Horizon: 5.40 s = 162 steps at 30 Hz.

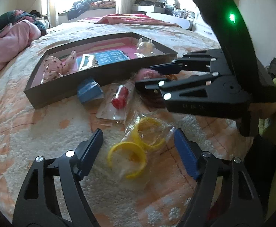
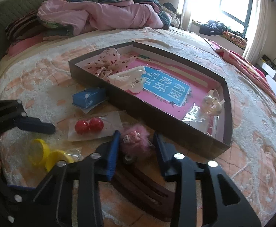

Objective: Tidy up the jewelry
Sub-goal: 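Move both tools back toward the remaining items beside the box, then grasp the bagged yellow bangles with left tool while right grasps pink doll clip, then lower the bangles into the box with left tool while right drops pink clip there, then move both tools back toward the earrings card and maroon claw clip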

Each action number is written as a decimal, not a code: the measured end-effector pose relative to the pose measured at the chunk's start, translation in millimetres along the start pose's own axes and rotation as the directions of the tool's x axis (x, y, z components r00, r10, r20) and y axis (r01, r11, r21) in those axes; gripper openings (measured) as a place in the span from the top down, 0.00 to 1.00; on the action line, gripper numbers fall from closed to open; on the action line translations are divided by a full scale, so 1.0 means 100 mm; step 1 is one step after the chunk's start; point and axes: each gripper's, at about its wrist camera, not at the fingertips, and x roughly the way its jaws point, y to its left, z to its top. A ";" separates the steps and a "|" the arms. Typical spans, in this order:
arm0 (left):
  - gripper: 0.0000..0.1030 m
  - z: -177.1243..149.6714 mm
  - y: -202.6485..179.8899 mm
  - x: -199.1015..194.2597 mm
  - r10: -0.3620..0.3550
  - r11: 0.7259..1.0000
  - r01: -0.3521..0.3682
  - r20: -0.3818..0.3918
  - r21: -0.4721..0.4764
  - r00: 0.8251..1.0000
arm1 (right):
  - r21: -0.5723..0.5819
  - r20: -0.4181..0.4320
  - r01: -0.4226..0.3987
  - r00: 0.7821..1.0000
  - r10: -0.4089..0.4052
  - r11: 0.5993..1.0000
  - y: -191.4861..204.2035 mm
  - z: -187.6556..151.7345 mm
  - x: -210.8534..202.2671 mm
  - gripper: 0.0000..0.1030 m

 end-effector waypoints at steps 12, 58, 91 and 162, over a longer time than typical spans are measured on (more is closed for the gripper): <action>0.60 0.01 -0.12 0.00 0.006 0.999 -0.006 -0.007 0.041 1.000 | 0.113 0.063 -0.045 0.997 0.038 0.993 -0.13 -0.05 -0.23 0.75; 0.67 0.99 0.39 0.04 0.065 0.995 -0.055 0.115 -0.087 0.991 | 0.254 0.179 0.005 0.983 -0.052 0.967 -0.75 0.13 -0.71 0.75; 0.67 1.40 1.18 0.59 0.158 0.964 -0.142 0.052 -0.227 0.986 | 0.240 0.136 0.001 0.990 -0.035 0.971 -0.91 0.56 -0.12 0.75; 0.18 1.16 1.37 0.36 0.271 0.921 -0.247 0.037 -0.301 0.962 | 0.301 0.062 -0.026 0.998 0.007 0.953 -0.84 0.34 -0.16 0.26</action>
